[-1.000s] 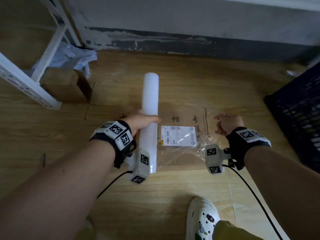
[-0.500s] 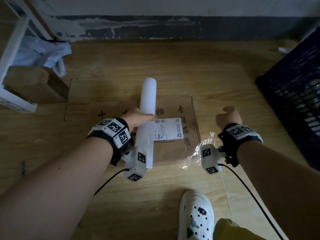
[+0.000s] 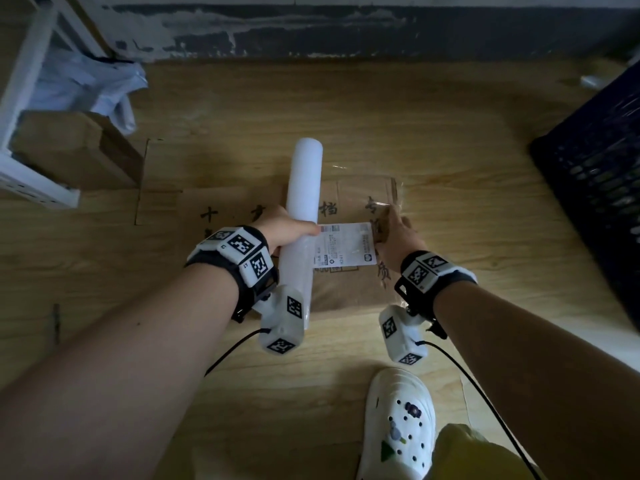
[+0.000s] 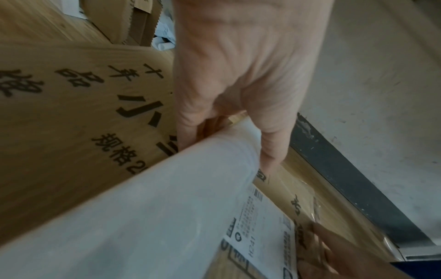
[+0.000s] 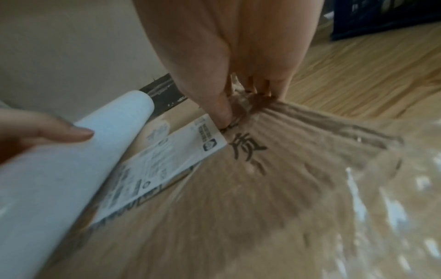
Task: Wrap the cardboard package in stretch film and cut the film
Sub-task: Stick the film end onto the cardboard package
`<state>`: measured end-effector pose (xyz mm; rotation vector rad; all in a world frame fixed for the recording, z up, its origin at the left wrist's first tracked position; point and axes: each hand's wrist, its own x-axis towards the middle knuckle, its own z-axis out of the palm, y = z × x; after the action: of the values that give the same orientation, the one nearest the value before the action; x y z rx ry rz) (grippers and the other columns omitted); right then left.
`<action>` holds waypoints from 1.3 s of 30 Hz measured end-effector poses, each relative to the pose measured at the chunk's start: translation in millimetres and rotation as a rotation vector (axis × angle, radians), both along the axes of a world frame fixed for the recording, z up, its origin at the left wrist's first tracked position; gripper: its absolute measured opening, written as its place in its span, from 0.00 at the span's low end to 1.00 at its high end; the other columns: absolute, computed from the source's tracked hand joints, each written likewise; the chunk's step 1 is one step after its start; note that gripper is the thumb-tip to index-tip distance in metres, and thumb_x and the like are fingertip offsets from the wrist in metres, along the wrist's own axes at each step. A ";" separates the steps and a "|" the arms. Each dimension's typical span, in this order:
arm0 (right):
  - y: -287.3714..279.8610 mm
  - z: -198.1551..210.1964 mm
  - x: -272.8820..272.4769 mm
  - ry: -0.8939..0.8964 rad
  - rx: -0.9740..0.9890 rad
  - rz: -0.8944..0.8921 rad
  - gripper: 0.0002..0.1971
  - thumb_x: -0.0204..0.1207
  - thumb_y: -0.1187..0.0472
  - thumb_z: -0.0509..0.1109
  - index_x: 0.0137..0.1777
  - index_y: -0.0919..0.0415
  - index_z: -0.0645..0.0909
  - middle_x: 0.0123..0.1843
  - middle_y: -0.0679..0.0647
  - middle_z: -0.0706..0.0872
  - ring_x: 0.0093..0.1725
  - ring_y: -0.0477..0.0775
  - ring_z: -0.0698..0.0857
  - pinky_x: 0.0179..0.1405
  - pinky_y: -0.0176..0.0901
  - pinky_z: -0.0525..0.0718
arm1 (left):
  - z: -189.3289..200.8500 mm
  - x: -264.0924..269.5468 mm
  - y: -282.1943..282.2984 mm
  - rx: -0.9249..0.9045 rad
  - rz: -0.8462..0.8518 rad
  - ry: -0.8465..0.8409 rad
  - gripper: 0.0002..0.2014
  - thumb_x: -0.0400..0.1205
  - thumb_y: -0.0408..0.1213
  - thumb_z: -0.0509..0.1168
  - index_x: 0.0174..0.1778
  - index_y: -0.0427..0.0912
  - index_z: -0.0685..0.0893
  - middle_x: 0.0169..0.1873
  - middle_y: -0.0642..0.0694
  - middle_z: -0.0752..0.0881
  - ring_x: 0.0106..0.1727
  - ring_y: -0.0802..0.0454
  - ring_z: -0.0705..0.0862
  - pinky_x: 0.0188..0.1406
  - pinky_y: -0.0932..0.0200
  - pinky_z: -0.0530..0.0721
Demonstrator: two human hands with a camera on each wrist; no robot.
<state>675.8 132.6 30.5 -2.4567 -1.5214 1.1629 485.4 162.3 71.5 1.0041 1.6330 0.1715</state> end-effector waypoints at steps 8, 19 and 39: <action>11.6 -8.2 -6.3 -0.047 -0.095 -0.011 0.43 0.78 0.72 0.63 0.86 0.53 0.41 0.80 0.63 0.59 0.71 0.62 0.74 0.69 0.57 0.79 | -12.8 7.6 -5.0 -0.004 0.045 0.057 0.21 0.69 0.42 0.75 0.50 0.41 0.73 0.42 0.47 0.81 0.48 0.46 0.83 0.48 0.54 0.84; 16.8 -11.1 -10.0 -0.075 -0.132 -0.047 0.42 0.78 0.70 0.63 0.86 0.53 0.43 0.81 0.63 0.59 0.74 0.64 0.72 0.73 0.59 0.76 | -14.6 -60.1 0.4 0.068 0.208 0.180 0.25 0.69 0.46 0.78 0.56 0.38 0.77 0.50 0.44 0.82 0.47 0.46 0.82 0.38 0.58 0.79; 28.4 19.1 -86.7 -0.124 -0.058 0.383 0.55 0.66 0.37 0.76 0.83 0.35 0.40 0.85 0.55 0.30 0.83 0.69 0.34 0.75 0.81 0.48 | -14.1 -89.8 8.4 -0.067 0.151 0.106 0.35 0.62 0.46 0.80 0.61 0.34 0.77 0.53 0.40 0.85 0.51 0.41 0.86 0.57 0.44 0.85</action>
<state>589.1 161.0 49.6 -2.3788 -2.0928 1.1299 395.6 170.7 57.4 0.8512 1.8009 0.1666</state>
